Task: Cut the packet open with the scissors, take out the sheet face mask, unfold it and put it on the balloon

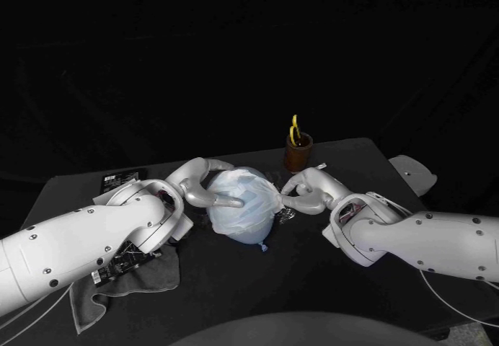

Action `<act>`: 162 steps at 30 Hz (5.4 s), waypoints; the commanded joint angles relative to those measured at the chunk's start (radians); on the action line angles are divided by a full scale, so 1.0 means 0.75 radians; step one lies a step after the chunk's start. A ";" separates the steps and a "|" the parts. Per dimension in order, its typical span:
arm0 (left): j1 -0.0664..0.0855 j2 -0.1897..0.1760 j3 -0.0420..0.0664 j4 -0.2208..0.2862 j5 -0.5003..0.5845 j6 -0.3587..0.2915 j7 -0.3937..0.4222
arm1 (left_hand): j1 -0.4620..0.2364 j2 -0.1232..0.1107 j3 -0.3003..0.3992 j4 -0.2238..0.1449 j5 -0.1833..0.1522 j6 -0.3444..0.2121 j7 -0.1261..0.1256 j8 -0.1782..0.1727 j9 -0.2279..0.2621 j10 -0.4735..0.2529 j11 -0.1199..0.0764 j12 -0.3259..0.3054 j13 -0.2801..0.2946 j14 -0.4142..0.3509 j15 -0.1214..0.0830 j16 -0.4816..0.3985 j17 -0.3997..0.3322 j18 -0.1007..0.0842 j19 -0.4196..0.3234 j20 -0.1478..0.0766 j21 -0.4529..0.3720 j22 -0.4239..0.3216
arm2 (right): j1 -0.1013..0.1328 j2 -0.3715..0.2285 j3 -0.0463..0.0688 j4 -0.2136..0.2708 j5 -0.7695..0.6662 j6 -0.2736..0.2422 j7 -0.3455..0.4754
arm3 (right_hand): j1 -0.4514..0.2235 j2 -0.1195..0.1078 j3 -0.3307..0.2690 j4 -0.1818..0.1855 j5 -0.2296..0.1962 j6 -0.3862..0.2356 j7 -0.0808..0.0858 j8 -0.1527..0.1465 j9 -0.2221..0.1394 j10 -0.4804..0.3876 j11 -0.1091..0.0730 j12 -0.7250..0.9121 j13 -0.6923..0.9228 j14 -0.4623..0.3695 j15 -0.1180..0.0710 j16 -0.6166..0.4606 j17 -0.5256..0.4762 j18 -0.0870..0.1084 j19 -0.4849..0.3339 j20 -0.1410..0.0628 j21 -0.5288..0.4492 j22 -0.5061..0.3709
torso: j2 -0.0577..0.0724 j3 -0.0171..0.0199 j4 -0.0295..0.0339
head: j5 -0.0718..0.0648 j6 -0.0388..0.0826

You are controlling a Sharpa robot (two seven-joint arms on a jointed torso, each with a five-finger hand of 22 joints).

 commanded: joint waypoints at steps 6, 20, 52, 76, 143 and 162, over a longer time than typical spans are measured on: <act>-0.001 0.001 -0.002 -0.004 0.007 0.022 0.000 | 0.013 -0.003 0.010 0.000 0.004 0.012 0.145 0.008 0.002 0.005 -0.007 0.003 0.001 -0.002 -0.010 0.006 0.001 0.016 -0.010 0.002 -0.008 0.000 | -0.001 0.006 -0.001 -0.025 0.067 0.128 -0.002 | -0.092 -0.159 0.029 -0.031 -0.263 -0.360 0.120 -0.156 -0.012 -0.126 0.108 -0.620 -0.027 -0.049 0.087 -0.228 -0.156 0.056 -0.323 0.085 -0.426 -0.358 | 0.000 -0.0006 0.0001 | 0.006 0.006; -0.001 0.001 -0.002 -0.006 0.009 0.021 0.002 | 0.013 -0.003 0.010 0.000 0.004 0.012 0.145 0.008 0.002 0.005 -0.007 0.003 0.001 -0.002 -0.010 0.006 0.001 0.016 -0.010 0.002 -0.008 0.000 | 0.005 -0.008 0.000 -0.051 0.168 0.044 0.119 | 0.128 -0.136 -0.510 0.299 -0.398 -0.528 0.164 -0.105 -0.026 -0.462 0.156 -1.154 -0.590 -0.343 0.134 -0.555 -0.666 0.068 -0.322 0.149 -0.725 -0.548 | 0.000 -0.0004 -0.0001 | 0.025 0.020; 0.001 0.026 -0.002 -0.019 0.040 0.021 0.015 | 0.020 -0.003 0.014 0.001 0.004 0.008 0.143 0.006 0.001 0.005 -0.009 0.003 0.001 0.001 -0.014 0.007 0.002 0.019 -0.012 0.002 -0.008 0.000 | 0.335 0.310 0.004 -0.264 0.011 0.379 0.152 | 0.383 0.029 -0.116 0.132 -0.540 -0.105 0.068 -0.155 -0.162 0.145 0.069 0.006 0.365 0.148 0.051 0.006 0.350 -0.030 0.140 0.052 0.005 0.133 | 0.004 -0.0021 0.0018 | 0.076 0.061; 0.005 0.038 -0.002 -0.035 0.047 0.031 0.017 | 0.021 -0.003 0.015 0.000 0.004 0.006 0.143 0.005 0.000 0.004 -0.009 0.003 0.001 0.002 -0.014 0.007 0.003 0.020 -0.011 0.002 -0.008 0.000 | 0.334 0.379 0.005 -0.255 -0.045 0.485 0.044 | 0.253 -0.036 -0.094 0.104 -0.541 -0.094 0.065 -0.176 -0.162 0.145 0.066 0.006 0.365 0.148 0.049 0.006 0.350 -0.036 0.157 0.051 0.035 0.170 | 0.001 0.0002 -0.0011 | 0.076 0.052; 0.005 0.042 -0.002 -0.040 0.054 0.030 0.018 | 0.026 -0.002 0.016 0.001 0.004 0.002 0.145 0.003 0.000 0.003 -0.007 0.003 0.001 0.008 -0.013 0.008 0.004 0.026 -0.009 0.001 -0.007 0.000 | 0.321 0.328 0.002 -0.155 -0.293 0.519 0.107 | 0.212 -0.060 0.007 0.168 -0.269 -0.032 0.056 -0.239 -0.175 0.145 0.060 0.006 0.365 0.148 0.046 0.006 0.350 -0.036 0.157 0.058 0.026 0.204 | 0.001 -0.0012 0.0001 | 0.084 0.035; 0.005 0.041 -0.002 -0.039 0.057 0.031 0.018 | 0.027 -0.002 0.018 0.001 0.004 0.001 0.146 0.002 -0.001 0.002 -0.006 0.003 0.001 0.008 -0.012 0.008 0.005 0.028 -0.008 0.000 -0.007 0.001 | 0.318 0.332 0.002 -0.170 -0.295 0.363 0.218 | 0.192 0.002 0.261 0.073 -0.536 0.010 0.036 -0.156 -0.076 0.145 0.043 0.006 0.365 0.148 0.033 0.006 0.350 -0.034 0.143 0.042 0.023 0.226 | 0.001 -0.0015 0.0006 | 0.084 0.035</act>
